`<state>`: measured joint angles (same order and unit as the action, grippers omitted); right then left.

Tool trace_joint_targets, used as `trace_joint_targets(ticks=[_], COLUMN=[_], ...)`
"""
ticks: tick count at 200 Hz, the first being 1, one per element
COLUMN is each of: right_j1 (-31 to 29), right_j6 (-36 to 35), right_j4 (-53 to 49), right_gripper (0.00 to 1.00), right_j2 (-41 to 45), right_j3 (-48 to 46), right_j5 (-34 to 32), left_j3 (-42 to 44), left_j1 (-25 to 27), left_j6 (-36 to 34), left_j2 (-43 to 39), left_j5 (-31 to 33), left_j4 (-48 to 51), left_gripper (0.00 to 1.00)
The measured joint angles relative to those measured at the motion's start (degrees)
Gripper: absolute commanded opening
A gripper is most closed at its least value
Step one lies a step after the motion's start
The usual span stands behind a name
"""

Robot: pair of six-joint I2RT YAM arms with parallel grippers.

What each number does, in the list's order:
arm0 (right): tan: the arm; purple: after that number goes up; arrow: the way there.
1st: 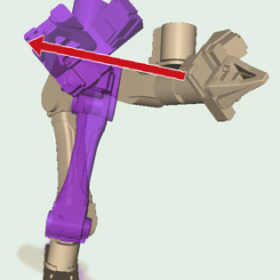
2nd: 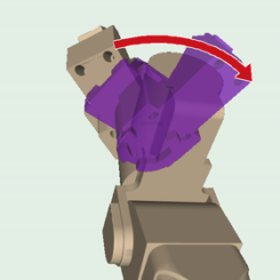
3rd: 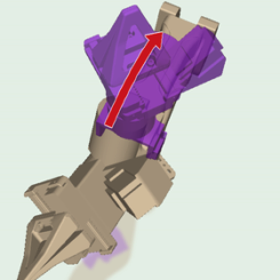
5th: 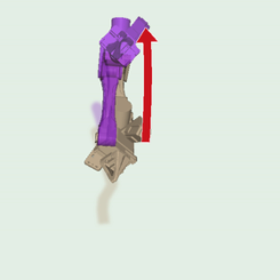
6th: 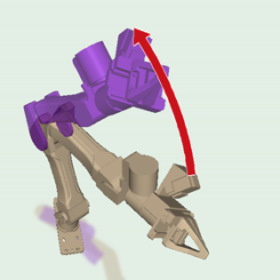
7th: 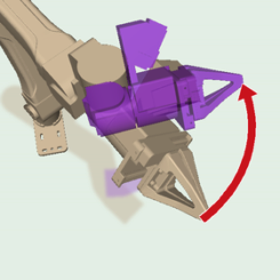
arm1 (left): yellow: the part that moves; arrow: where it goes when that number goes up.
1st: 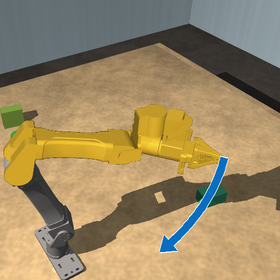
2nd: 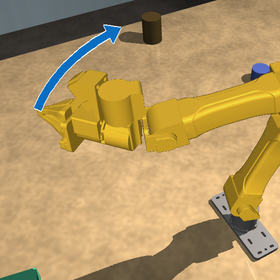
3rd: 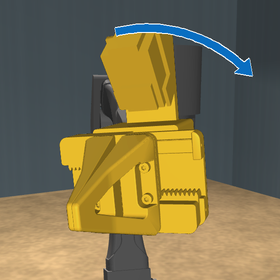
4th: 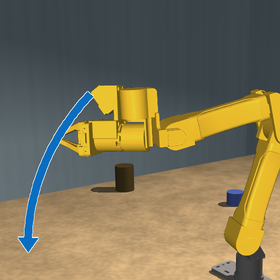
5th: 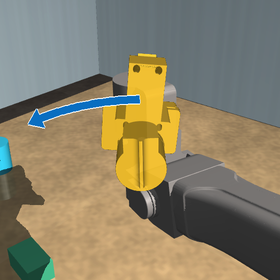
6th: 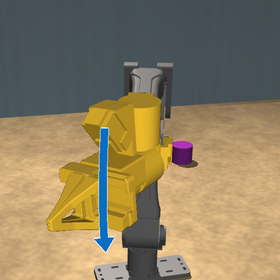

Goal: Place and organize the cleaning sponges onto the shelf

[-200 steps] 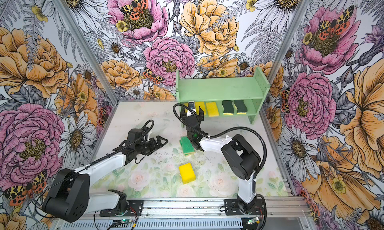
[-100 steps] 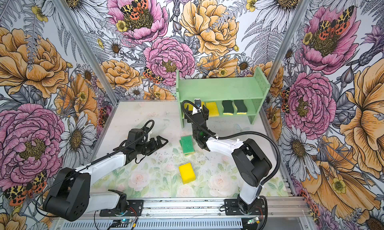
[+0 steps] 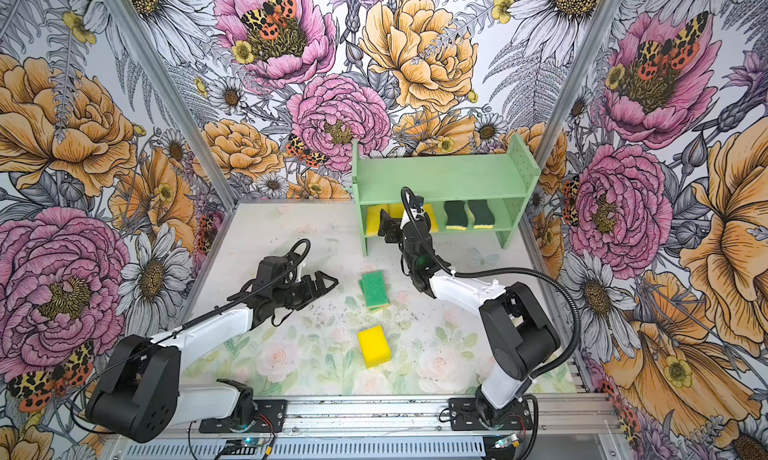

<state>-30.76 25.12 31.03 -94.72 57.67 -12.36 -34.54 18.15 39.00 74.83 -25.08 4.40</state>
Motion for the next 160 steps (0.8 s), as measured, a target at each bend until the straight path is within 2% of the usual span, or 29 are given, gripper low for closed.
trace_joint_targets(ticks=[37, 160], right_j1=[0.00, 1.62], right_j6=[2.82, 12.46], right_j4=[0.50, 6.54], right_gripper=[0.87, 0.84], right_j2=[-0.15, -1.75], right_j3=[0.00, -4.46], right_j5=[5.79, 17.84], left_j3=[-0.28, -2.38], left_j1=[0.11, 0.85], left_j6=[0.00, -0.02], left_j2=[-0.02, -0.02], left_j5=[0.02, 0.61], left_j4=[0.20, 3.13], left_gripper=[0.99, 0.99])
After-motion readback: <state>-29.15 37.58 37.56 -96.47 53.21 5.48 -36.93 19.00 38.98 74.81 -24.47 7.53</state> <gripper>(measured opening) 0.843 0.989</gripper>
